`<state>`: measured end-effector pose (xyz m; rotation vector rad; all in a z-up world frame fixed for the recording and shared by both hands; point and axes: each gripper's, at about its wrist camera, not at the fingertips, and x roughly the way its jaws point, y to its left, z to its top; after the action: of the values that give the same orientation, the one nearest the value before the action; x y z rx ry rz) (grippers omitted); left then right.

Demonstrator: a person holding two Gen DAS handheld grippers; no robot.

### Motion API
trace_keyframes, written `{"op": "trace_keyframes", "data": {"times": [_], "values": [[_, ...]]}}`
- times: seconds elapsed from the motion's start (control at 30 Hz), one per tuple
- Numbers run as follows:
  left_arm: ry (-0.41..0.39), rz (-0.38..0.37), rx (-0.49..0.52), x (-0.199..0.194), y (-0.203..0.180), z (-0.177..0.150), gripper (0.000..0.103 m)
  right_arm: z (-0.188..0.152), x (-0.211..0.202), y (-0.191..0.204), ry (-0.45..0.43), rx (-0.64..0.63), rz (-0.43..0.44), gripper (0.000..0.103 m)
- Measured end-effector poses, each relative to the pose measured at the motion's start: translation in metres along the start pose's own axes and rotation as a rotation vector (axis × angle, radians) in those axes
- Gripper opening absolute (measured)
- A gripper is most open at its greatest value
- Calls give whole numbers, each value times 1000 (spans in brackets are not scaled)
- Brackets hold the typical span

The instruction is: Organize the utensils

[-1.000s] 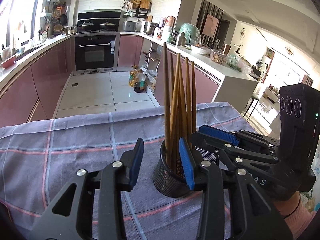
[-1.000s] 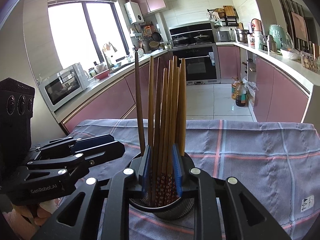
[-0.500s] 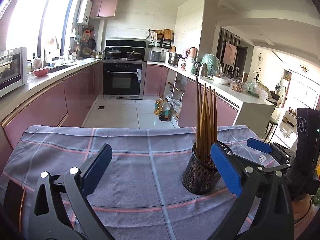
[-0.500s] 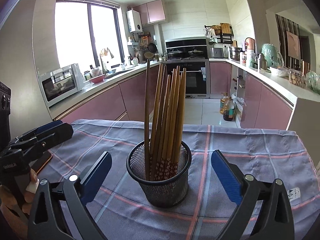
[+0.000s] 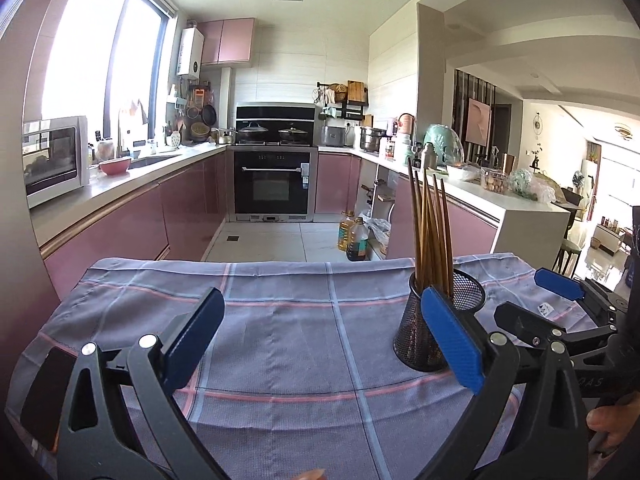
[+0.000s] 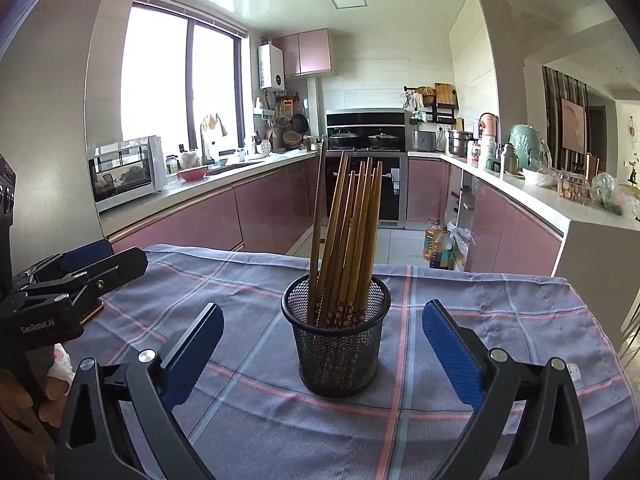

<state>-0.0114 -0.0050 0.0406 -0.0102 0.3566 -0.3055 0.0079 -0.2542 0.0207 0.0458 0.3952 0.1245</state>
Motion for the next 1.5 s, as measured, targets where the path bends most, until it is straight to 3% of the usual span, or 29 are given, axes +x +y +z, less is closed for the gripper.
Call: {"op": "trace_keyframes", "data": {"times": [0.33, 1.5], "values": [[-18, 8, -13, -13, 2, -8, 97, -6, -13, 5, -38, -15, -43, 96], [-18, 36, -6, -6, -6, -12, 97, -9, -19, 5, -58, -9, -55, 96]]}}
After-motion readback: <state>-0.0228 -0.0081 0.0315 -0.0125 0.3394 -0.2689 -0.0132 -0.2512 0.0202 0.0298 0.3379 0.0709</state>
